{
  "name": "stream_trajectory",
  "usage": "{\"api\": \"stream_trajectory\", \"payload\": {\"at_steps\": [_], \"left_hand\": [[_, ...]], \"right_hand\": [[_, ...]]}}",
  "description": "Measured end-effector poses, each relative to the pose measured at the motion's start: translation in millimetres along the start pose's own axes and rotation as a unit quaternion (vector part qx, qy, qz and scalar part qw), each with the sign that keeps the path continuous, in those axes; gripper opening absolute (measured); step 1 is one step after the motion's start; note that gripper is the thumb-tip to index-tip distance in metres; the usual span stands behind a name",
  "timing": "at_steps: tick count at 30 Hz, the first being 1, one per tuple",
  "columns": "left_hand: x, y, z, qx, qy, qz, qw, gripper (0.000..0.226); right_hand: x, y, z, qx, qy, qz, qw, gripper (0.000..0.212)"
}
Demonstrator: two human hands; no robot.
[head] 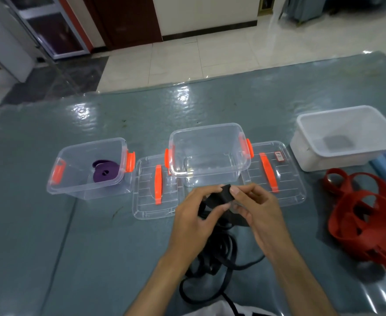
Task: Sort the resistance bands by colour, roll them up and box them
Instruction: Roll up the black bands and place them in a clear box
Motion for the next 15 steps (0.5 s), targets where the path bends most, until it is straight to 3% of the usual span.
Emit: {"api": "stream_trajectory", "payload": {"at_steps": [9, 15], "left_hand": [[12, -4, -9, -0.021, 0.025, 0.035, 0.999, 0.027], [2, -3, -18, -0.047, -0.018, -0.034, 0.998, 0.03]], "right_hand": [[5, 1, -13, 0.014, 0.1, -0.01, 0.995, 0.022], [-8, 5, 0, -0.012, 0.013, -0.05, 0.999, 0.024]]}}
Point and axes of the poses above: each hand's wrist, its own y-axis away from the middle knuckle, its own z-axis out of the back of the hand, x = y × z, the point moved 9 cm from there along -y, towards the middle knuckle, and after that the axes turned 15 degrees about -y, right-handed, at the moved point
